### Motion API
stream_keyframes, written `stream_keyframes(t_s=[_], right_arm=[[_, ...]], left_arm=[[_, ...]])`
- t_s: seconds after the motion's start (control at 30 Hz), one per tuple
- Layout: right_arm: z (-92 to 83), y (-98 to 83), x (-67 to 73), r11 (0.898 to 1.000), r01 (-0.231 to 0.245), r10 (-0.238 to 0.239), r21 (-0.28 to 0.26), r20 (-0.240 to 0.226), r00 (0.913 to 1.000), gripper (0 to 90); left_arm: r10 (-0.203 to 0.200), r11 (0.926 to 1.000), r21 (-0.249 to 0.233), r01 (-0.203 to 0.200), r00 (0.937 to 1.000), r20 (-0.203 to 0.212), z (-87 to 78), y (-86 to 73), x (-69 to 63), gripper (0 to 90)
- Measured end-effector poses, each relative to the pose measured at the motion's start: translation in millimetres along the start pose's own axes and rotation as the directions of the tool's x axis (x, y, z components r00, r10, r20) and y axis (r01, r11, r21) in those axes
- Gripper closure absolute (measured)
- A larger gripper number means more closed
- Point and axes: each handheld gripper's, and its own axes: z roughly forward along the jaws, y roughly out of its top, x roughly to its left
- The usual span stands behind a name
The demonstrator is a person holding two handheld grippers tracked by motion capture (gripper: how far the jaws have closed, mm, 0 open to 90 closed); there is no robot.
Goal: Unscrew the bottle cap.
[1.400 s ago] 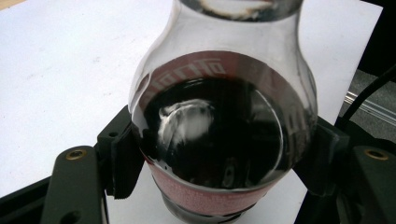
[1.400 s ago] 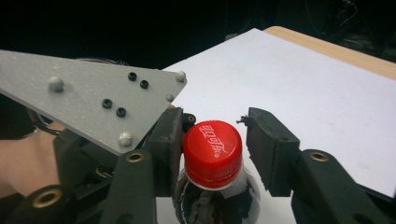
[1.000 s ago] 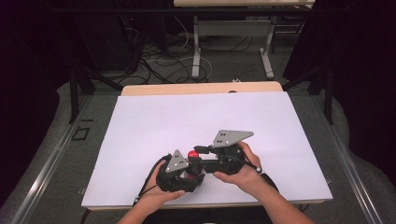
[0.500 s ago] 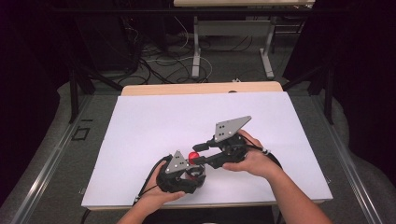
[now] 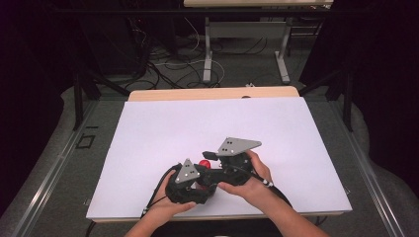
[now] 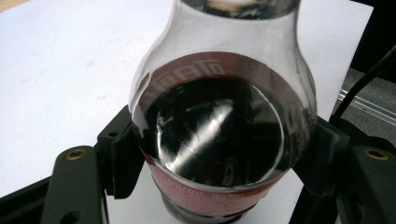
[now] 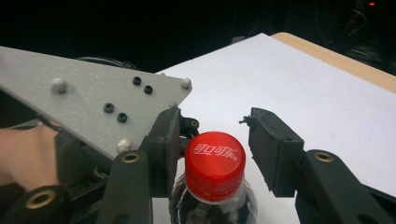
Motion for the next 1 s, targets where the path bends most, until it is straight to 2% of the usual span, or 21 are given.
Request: stream_keyframes(t_s=[0.07,0.13,0.2,0.3,0.37,0.4,0.43,0.47,0.5,0.57,0.6,0.7,0.8,0.87,0.93,1.0], right_arm=[[2.1,-1.2,2.3,1.000,0.009,-0.008,-0.002,0.030,0.9995,54.3],[2.6,-3.6,2.2,1.000,0.005,-0.005,0.011,0.031,0.9995,55.1],[2.7,-4.6,1.3,1.000,0.000,0.000,0.000,0.026,0.9997,55.3],[0.4,-5.8,-2.3,1.000,-0.009,0.009,-0.006,0.002,1.0000,58.6],[-1.2,-6.3,-4.0,1.000,-0.001,0.001,-0.004,-0.010,0.9999,60.5],[-2.4,-6.8,-6.4,1.000,0.014,-0.014,0.004,-0.040,0.9991,60.7],[-2.4,-6.8,-6.4,1.000,0.014,-0.014,0.004,-0.040,0.9991,60.9],[-2.5,-6.7,-8.7,1.000,0.025,-0.024,0.007,-0.070,0.9973,61.0],[-2.4,-6.3,-11.0,0.998,0.059,-0.058,0.006,-0.098,0.9935,61.2],[-2.5,-4.7,-18.1,0.996,0.091,-0.086,0.022,-0.164,0.9826,61.4],[-3.2,-3.2,-21.5,0.992,0.124,-0.114,0.036,-0.198,0.9735,61.4],[-4.1,3.5,-33.5,0.987,0.146,-0.120,0.070,-0.282,0.9519,61.6],[-2.8,8.8,-40.5,0.987,0.139,-0.108,0.081,-0.309,0.9450,61.8],[-1.2,9.6,-40.2,0.988,0.135,-0.105,0.079,-0.307,0.9459,61.8],[-1.1,10.6,-37.8,0.984,0.149,-0.113,0.100,-0.302,0.9465,61.8],[-0.6,10.8,-35.1,0.982,0.164,-0.129,0.098,-0.295,0.9469,61.9]], left_arm=[[0.000,1.0000,0.003,0.000,1.0000,-0.001,-0.5,0.2,0.6,29.3],[-0.004,0.9999,-0.014,0.004,0.9999,-0.013,-0.4,-0.2,0.5,29.4],[-0.005,0.9998,-0.018,0.004,0.9999,-0.011,-0.8,-0.1,0.8,29.4],[0.004,1.0000,-0.009,-0.004,1.0000,-0.009,-0.9,-0.2,1.4,29.4],[0.007,0.9999,-0.009,-0.007,0.9999,-0.013,-0.7,-0.3,0.9,29.5],[0.010,0.9999,-0.010,-0.010,0.9999,-0.011,-0.5,-0.3,0.5,29.5],[0.015,0.9999,-0.004,-0.015,0.9998,-0.009,-0.8,-0.3,0.1,29.5],[0.021,0.9998,0.004,-0.021,0.9998,0.006,-1.3,-0.2,0.0,29.5],[0.025,0.9997,0.005,-0.025,0.9996,0.010,-0.9,-0.4,-0.4,29.4],[0.031,0.9995,0.005,-0.031,0.9994,0.016,-0.3,-0.7,-1.8,29.4],[0.029,0.9996,-0.006,-0.029,0.9995,0.015,0.6,-0.9,-2.6,29.5],[0.031,0.9994,-0.013,-0.031,0.9992,0.025,-0.9,0.6,-2.0,29.5],[0.013,0.9995,-0.029,-0.012,0.9992,0.037,-1.8,0.8,0.2,29.5],[0.010,0.9996,-0.026,-0.009,0.9992,0.039,-1.8,-0.2,1.0,29.4],[0.009,0.9995,-0.029,-0.008,0.9987,0.049,-0.9,-1.2,1.3,29.2],[0.010,0.9995,-0.030,-0.009,0.9986,0.051,-0.5,-1.6,1.5,29.2]])
